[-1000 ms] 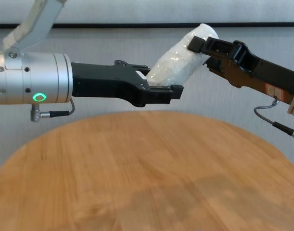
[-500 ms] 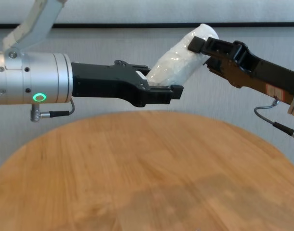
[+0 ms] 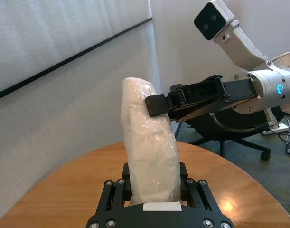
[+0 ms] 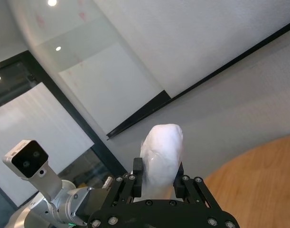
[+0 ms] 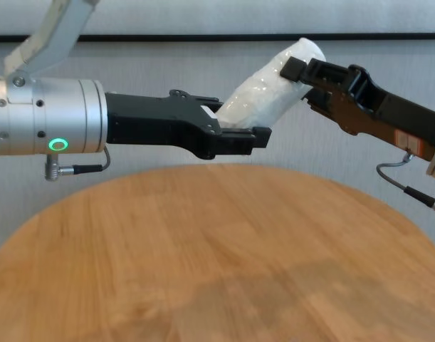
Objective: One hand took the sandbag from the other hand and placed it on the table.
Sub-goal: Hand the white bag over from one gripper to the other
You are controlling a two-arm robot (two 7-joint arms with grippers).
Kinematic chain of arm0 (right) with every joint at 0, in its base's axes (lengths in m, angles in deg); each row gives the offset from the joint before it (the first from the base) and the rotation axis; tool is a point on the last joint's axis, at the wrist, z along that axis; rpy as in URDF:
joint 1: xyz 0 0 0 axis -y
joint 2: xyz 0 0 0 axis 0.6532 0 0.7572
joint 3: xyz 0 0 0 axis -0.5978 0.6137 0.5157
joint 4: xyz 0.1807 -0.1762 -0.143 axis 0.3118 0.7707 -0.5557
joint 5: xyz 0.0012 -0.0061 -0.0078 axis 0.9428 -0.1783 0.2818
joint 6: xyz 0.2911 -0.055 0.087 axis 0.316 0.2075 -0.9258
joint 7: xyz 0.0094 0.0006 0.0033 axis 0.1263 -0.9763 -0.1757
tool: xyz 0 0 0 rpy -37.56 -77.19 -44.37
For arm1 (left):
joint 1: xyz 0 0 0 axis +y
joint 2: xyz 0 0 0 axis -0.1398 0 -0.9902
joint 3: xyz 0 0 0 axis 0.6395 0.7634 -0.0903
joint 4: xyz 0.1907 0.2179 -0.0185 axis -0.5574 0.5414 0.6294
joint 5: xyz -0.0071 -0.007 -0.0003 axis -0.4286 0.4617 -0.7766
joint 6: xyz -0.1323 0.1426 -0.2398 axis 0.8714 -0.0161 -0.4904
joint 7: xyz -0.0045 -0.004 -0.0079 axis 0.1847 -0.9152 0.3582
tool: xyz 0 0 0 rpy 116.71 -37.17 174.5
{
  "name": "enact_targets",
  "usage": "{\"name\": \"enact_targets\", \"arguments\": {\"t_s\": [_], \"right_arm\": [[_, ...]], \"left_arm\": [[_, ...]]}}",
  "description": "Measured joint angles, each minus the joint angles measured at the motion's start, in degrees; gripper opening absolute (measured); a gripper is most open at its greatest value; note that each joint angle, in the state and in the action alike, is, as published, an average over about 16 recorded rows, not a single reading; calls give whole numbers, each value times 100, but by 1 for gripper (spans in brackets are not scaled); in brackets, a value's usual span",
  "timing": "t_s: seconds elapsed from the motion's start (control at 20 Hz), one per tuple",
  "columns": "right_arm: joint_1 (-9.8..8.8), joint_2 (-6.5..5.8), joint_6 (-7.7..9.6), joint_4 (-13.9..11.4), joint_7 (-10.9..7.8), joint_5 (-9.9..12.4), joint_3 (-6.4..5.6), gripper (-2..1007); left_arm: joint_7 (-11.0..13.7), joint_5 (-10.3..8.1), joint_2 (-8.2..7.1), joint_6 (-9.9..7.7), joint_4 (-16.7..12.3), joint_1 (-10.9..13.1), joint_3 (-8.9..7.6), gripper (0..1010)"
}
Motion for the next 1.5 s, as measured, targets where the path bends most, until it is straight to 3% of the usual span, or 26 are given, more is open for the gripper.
{"name": "enact_targets", "arguments": {"t_s": [0.6,0.95,1.5], "right_arm": [[46,-5,-13,173,-187,198,108,359],[39,-18,-69,175,-150,224,151,359],[-2,-72,-119,71,60,208,148,358]], "left_arm": [[-1,-1,0,0,-1,0,-1,613],[-2,-4,0,1,-2,0,-3,750],[0,-5,0,1,-2,0,-3,978]]}}
